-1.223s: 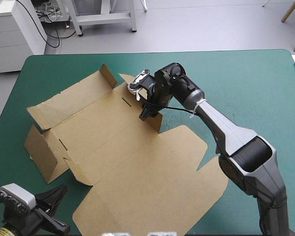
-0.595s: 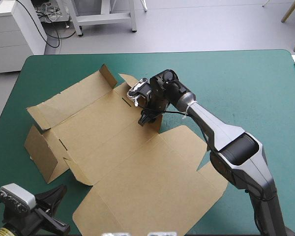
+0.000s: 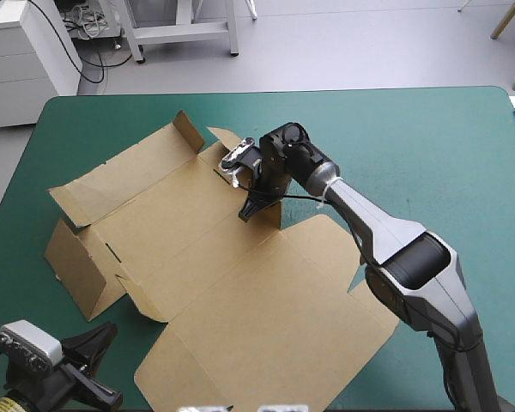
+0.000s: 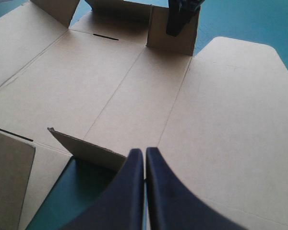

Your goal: Fold the box

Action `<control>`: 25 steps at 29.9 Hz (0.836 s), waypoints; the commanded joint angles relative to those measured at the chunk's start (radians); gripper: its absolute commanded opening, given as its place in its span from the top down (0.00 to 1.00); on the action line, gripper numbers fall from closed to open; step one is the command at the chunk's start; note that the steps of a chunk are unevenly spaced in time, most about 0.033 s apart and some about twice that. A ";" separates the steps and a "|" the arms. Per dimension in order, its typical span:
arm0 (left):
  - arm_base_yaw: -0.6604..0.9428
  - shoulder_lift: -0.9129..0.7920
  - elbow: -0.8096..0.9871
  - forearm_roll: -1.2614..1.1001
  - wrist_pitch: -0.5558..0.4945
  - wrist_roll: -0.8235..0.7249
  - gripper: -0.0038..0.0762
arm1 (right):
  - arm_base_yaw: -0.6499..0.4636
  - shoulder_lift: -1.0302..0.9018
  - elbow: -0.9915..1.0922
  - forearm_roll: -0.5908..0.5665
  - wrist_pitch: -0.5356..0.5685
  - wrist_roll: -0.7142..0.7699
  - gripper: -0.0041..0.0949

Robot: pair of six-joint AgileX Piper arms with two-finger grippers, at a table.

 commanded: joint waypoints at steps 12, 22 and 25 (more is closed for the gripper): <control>-0.005 0.013 -0.020 -0.012 -0.073 0.001 0.96 | -0.007 -0.067 -0.035 -0.010 -0.021 -0.377 0.98; -0.005 0.013 -0.020 -0.013 -0.073 0.001 0.96 | 0.059 -0.067 -0.035 0.081 -0.021 -0.594 0.98; -0.005 0.013 -0.020 -0.013 -0.073 0.001 0.96 | 0.077 -0.067 -0.035 0.081 -0.021 -0.633 0.98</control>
